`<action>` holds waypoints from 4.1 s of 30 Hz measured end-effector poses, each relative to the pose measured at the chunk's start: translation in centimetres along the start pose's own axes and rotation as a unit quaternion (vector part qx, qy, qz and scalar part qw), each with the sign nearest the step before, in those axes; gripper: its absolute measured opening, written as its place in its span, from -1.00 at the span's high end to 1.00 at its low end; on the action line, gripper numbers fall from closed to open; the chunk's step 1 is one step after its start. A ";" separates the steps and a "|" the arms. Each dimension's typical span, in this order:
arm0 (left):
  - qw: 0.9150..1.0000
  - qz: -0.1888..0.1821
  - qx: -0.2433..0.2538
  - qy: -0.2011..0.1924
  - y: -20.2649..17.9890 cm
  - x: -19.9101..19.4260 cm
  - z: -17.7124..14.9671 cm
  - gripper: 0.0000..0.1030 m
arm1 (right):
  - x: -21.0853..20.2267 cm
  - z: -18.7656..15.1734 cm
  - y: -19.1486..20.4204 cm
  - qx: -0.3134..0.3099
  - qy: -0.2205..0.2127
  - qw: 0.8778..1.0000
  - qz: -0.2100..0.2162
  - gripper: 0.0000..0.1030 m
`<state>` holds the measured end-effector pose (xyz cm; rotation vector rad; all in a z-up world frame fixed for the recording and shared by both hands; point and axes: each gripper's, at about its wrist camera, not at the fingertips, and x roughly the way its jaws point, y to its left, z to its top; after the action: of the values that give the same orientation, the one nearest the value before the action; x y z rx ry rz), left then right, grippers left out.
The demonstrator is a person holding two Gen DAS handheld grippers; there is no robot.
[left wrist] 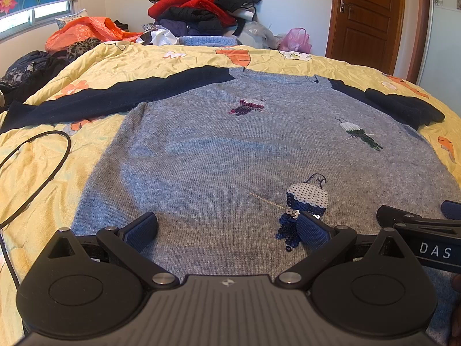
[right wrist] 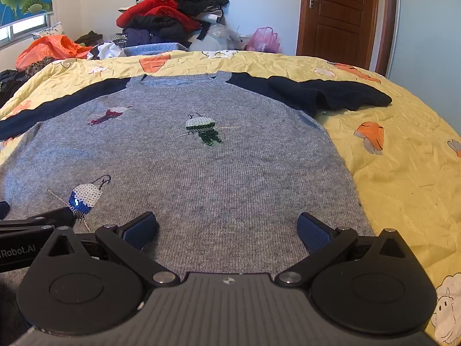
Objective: Fold small clothes
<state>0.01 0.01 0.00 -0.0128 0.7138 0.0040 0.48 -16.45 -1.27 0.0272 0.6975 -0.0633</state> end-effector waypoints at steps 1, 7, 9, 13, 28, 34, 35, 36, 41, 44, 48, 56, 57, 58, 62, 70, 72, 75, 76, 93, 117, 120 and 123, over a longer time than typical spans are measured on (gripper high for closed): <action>1.000 0.000 0.000 0.000 0.0 0.0 0.0 -1.00 | 0.0 0.0 0.0 0.000 0.000 1.000 0.000 -1.00; 1.000 0.000 0.000 0.000 0.0 0.0 0.0 -1.00 | 0.0 0.0 0.0 0.000 0.000 1.000 0.000 -1.00; 1.000 0.000 0.000 0.000 0.0 0.0 0.0 -1.00 | 0.0 0.0 0.0 0.000 0.000 1.000 0.000 -1.00; 1.000 0.000 0.000 0.000 0.0 0.0 0.0 -1.00 | 0.0 0.0 0.0 0.000 0.000 1.000 0.000 -1.00; 1.000 0.000 0.000 -0.001 0.0 0.0 0.0 -1.00 | 0.0 0.0 0.0 0.000 0.000 1.000 0.000 -1.00; 1.000 0.000 0.000 -0.001 0.0 0.0 0.0 -1.00 | 0.0 0.0 0.0 0.000 0.000 1.000 0.000 -1.00; 1.000 0.000 0.000 -0.001 0.0 0.0 0.0 -1.00 | 0.0 0.0 0.0 0.000 0.000 1.000 0.000 -1.00; 1.000 0.000 0.000 -0.001 0.0 0.0 0.0 -1.00 | 0.0 0.0 0.0 0.000 0.000 1.000 0.000 -1.00; 1.000 0.000 0.000 -0.001 0.0 0.0 0.0 -1.00 | 0.0 0.0 0.0 0.000 0.000 1.000 0.000 -1.00; 1.000 0.000 0.000 -0.001 0.0 0.0 0.0 -1.00 | 0.0 0.0 0.0 0.000 0.000 1.000 0.000 -1.00; 1.000 0.000 0.000 -0.001 0.0 0.0 0.0 -1.00 | 0.0 0.0 0.0 0.000 0.000 1.000 0.000 -1.00; 1.000 0.000 0.000 -0.001 0.0 0.0 0.0 -1.00 | 0.0 0.0 0.0 0.000 0.000 1.000 0.000 -1.00; 1.000 0.000 0.000 -0.001 0.0 0.0 0.0 -1.00 | 0.0 0.0 0.0 0.000 0.000 1.000 0.000 -1.00; 1.000 0.000 0.000 -0.001 0.0 0.0 0.0 -1.00 | 0.0 0.0 0.0 0.000 0.000 1.000 0.000 -1.00; 1.000 0.000 0.001 -0.001 0.0 0.0 0.0 -1.00 | 0.0 0.0 0.0 0.000 0.000 1.000 0.000 -1.00; 1.000 0.000 0.001 -0.001 0.0 0.0 0.0 -1.00 | 0.1 0.0 0.2 0.000 0.000 1.000 0.000 -1.00; 1.000 0.000 0.001 -0.002 0.0 0.0 0.0 -1.00 | 0.0 0.2 0.2 0.000 0.002 1.000 0.007 -1.00; 1.000 -0.001 0.002 -0.002 0.0 0.0 -0.1 -1.00 | -0.4 0.9 -1.2 0.029 0.000 0.998 0.052 -0.99; 1.000 -0.001 0.001 -0.002 0.0 0.0 0.0 -1.00 | -0.7 1.5 -2.4 0.048 -0.007 0.996 0.072 -0.99; 1.000 -0.005 -0.003 -0.004 0.5 -0.5 0.1 -1.00 | 11.3 14.7 -26.4 0.305 -0.090 0.948 -0.028 -0.99; 1.000 -0.005 0.000 -0.004 -0.1 -0.1 0.0 -1.00 | 18.4 16.8 -34.4 0.454 -0.032 0.890 0.041 -0.84; 1.000 -0.005 0.000 -0.004 -0.1 -0.1 0.1 -1.00 | 18.4 17.5 -36.2 0.486 0.009 0.873 0.051 -0.82; 1.000 -0.005 0.000 -0.004 -0.1 -0.1 0.1 -1.00 | 18.1 17.1 -36.6 0.499 0.020 0.864 0.071 -0.87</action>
<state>0.00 -0.10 0.09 -0.0175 0.7057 -0.0061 22.87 -54.67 0.07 1.0830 0.6372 -0.2793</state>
